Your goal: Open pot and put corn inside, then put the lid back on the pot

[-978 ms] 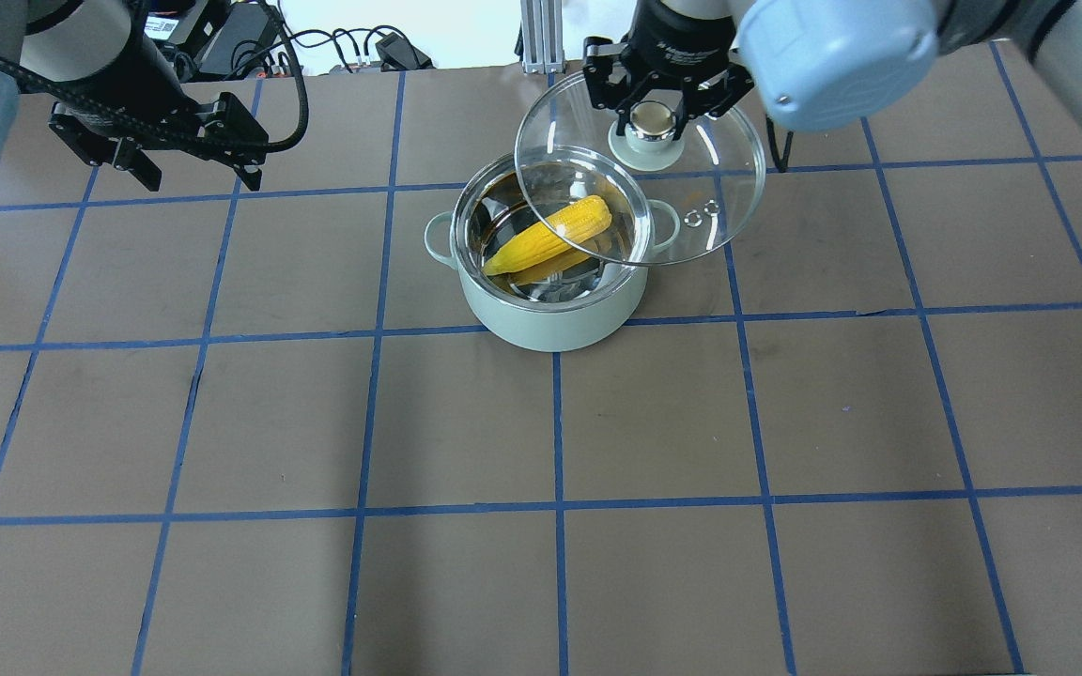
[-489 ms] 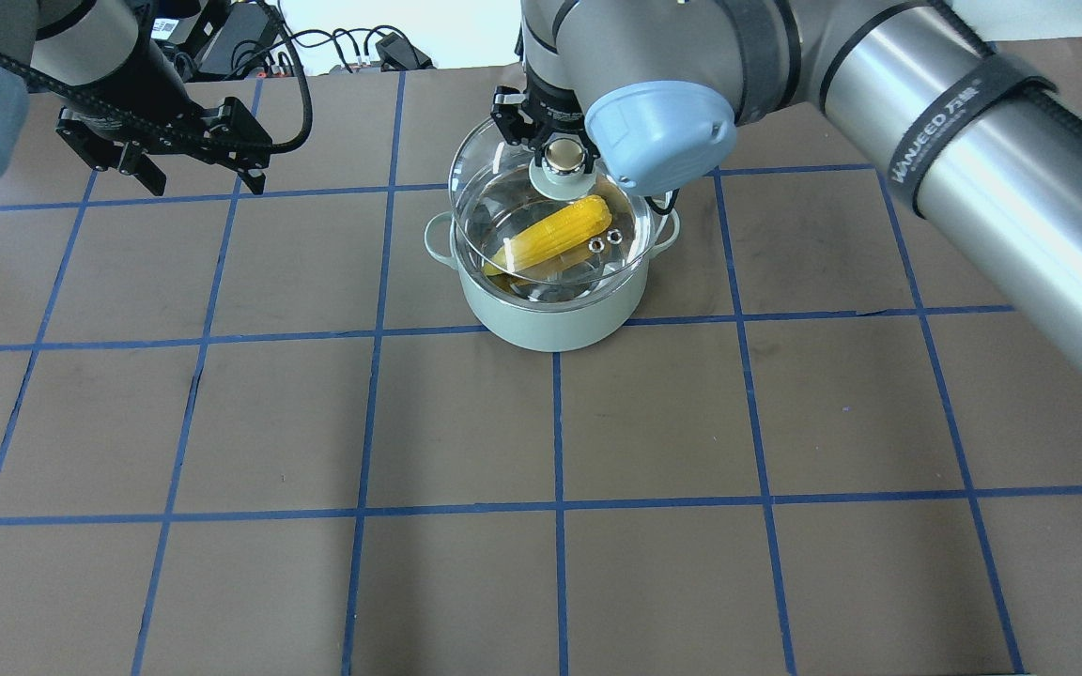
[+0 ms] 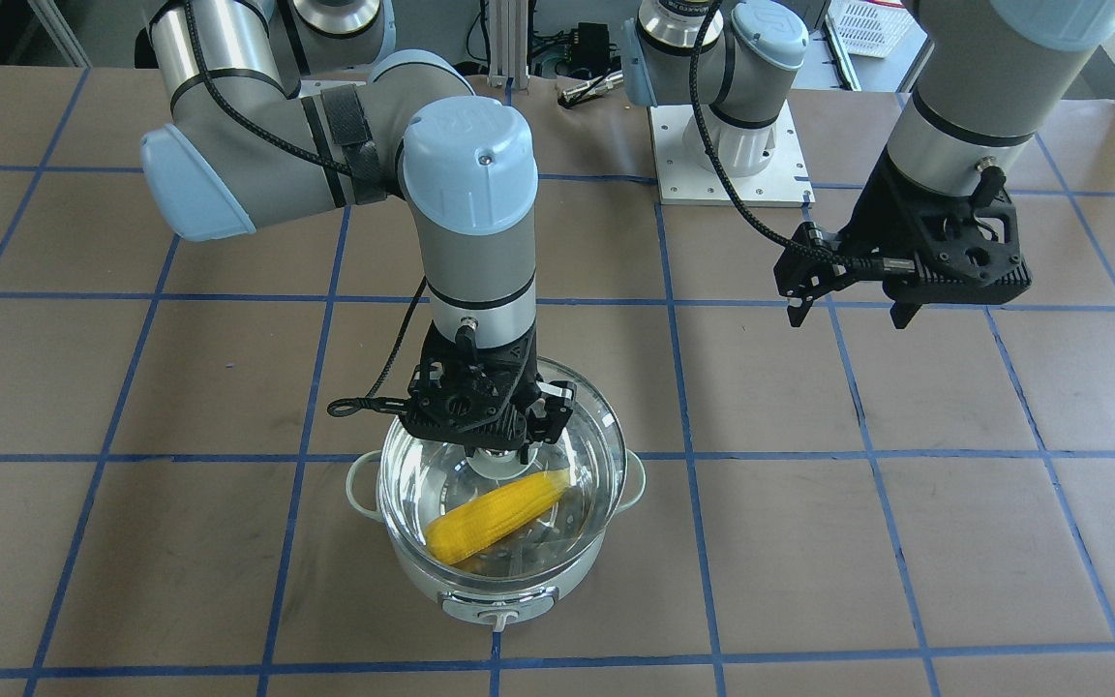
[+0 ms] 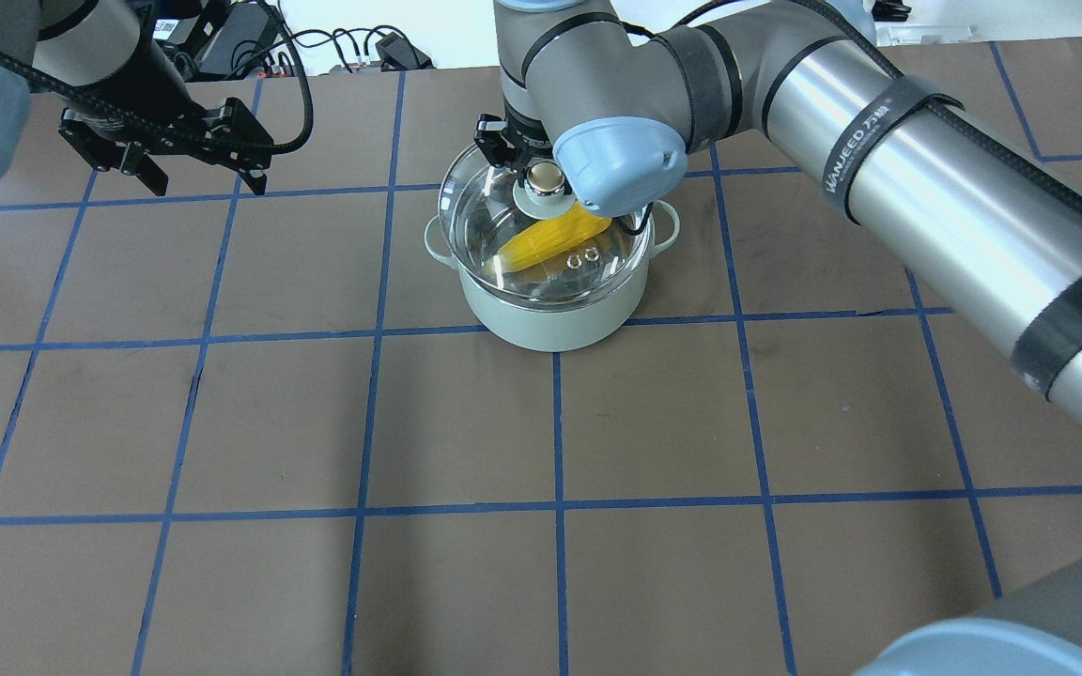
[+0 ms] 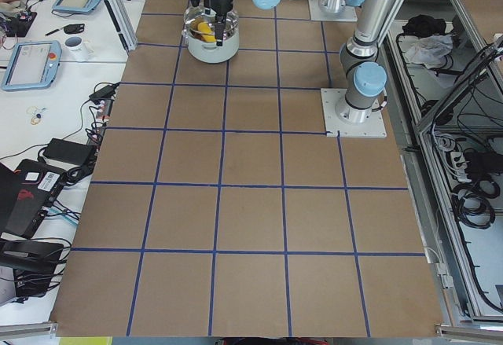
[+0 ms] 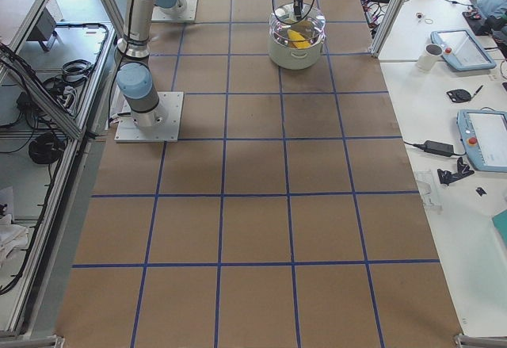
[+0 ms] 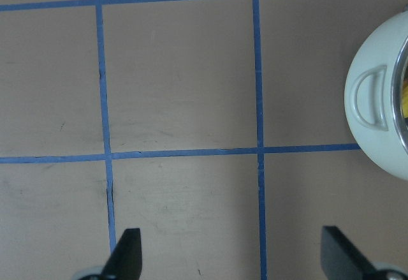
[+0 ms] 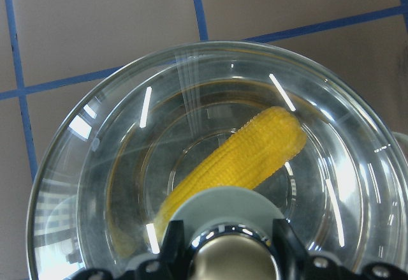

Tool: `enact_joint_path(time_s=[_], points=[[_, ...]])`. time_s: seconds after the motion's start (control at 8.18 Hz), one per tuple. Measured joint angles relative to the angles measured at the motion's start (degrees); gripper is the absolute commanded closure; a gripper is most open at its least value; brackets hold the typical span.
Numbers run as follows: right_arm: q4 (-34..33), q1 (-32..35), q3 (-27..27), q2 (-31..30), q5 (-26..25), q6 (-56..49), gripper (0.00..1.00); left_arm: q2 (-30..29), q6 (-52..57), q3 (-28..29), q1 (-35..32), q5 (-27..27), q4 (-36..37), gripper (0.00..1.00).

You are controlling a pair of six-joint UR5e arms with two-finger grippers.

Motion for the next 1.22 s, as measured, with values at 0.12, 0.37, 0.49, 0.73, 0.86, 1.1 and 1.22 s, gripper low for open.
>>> enact_joint_path(time_s=[0.12, 0.37, 0.49, 0.73, 0.86, 1.1, 1.22], points=[[0.0, 0.0, 0.1, 0.4, 0.0, 0.0, 0.68, -0.1, 0.0, 0.0, 0.0, 0.0, 0.0, 0.0], [0.0, 0.0, 0.1, 1.4, 0.0, -0.1, 0.68, -0.2, 0.0, 0.0, 0.0, 0.0, 0.1, 0.0], [-0.1, 0.0, 0.1, 1.6, 0.0, -0.4, 0.68, -0.3, -0.1, 0.1, 0.0, 0.0, 0.3, 0.0], [-0.2, 0.0, 0.1, 2.0, 0.0, -0.9, 0.68, -0.4, -0.2, 0.0, 0.0, 0.1, 0.9, 0.0], [-0.3, 0.0, 0.1, 2.1, -0.1, -1.0, 0.68, -0.4, -0.2, 0.0, 0.0, 0.1, 1.0, 0.0], [-0.4, 0.0, 0.3, 2.4, -0.5, -1.5, 0.68, -0.4, -0.1, 0.0, 0.0, 0.1, 1.1, 0.0], [-0.4, 0.0, 0.5, 2.4, -1.1, -1.9, 0.68, -0.4, -0.1, 0.0, 0.0, 0.1, 1.1, 0.0]])
